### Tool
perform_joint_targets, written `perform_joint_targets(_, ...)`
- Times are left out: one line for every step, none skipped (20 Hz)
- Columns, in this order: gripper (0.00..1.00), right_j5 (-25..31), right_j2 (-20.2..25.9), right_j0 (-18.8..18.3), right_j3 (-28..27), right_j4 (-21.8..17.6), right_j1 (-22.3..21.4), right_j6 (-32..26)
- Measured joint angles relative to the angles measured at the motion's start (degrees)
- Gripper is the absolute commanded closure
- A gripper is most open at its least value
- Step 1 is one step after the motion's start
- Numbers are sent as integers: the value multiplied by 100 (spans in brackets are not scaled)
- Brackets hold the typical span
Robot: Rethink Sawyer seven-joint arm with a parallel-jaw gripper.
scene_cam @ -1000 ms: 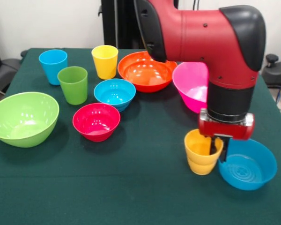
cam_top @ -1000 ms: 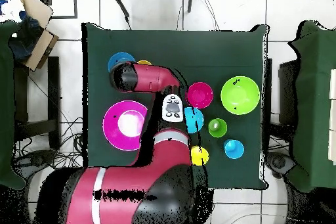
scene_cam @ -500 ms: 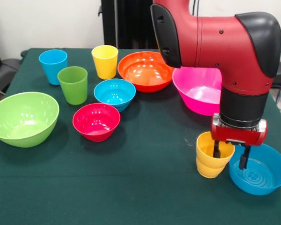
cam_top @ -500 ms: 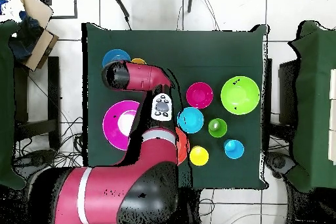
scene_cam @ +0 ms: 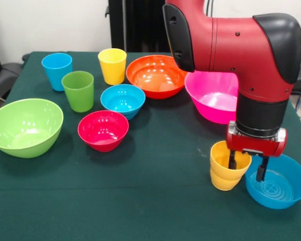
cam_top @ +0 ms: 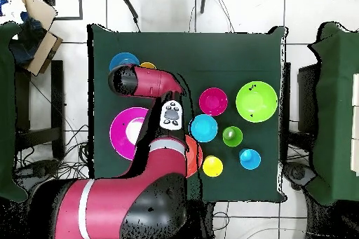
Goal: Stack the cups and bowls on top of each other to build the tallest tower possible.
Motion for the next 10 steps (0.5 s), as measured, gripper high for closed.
perform_joint_targets(0,0,-5,6,0,12,1,0)
perform_joint_targets(0,0,-11,14,1,27,2,0)
perform_joint_targets(0,0,-13,19,3,42,1,0)
perform_joint_targets(0,0,-14,21,5,55,0,1)
perform_joint_targets(0,0,-14,21,5,63,0,1)
perform_joint_targets(0,0,-15,21,5,69,-1,1)
perform_joint_targets(0,0,-18,21,6,75,-2,1)
perform_joint_targets(0,0,-18,21,6,79,-1,1)
perform_joint_targets(0,0,-20,21,5,82,-1,1)
perform_joint_targets(0,0,-21,21,7,82,-2,1)
